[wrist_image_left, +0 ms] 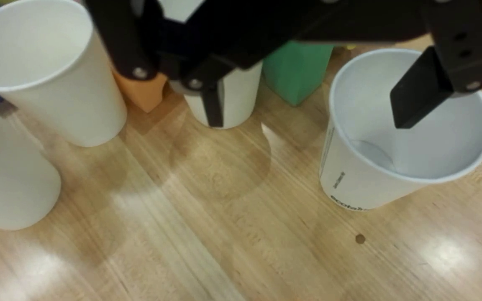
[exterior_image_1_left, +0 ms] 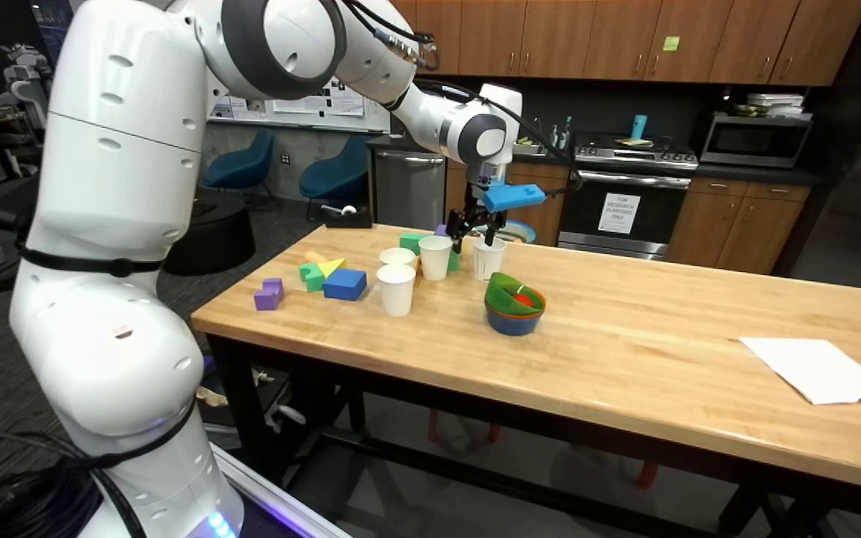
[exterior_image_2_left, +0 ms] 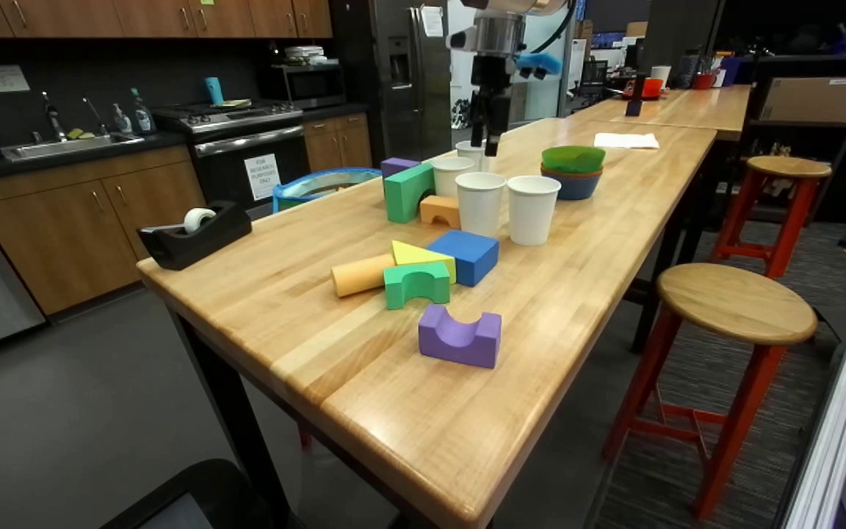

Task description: Stack up the white paper cups

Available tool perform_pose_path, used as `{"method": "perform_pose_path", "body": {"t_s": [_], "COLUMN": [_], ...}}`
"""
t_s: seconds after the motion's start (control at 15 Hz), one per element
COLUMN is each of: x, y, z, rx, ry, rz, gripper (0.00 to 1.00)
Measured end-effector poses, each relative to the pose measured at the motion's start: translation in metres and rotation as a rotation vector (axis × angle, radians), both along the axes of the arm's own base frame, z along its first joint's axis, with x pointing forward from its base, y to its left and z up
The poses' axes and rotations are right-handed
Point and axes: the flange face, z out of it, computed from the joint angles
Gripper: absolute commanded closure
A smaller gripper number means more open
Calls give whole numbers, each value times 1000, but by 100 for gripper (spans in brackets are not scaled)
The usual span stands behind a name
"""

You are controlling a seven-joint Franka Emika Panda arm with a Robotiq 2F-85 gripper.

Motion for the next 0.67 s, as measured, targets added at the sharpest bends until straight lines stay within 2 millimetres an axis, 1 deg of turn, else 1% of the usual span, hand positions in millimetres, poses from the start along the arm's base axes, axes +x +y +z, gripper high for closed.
{"method": "perform_pose_path", "body": {"t_s": [0.4, 0.67], "x": [9, 14], "y": [-8, -9], "z": [-2, -7], "rx": [8, 12], "ry": [15, 27], "rz": [-6, -7], "gripper": [0, 0]}}
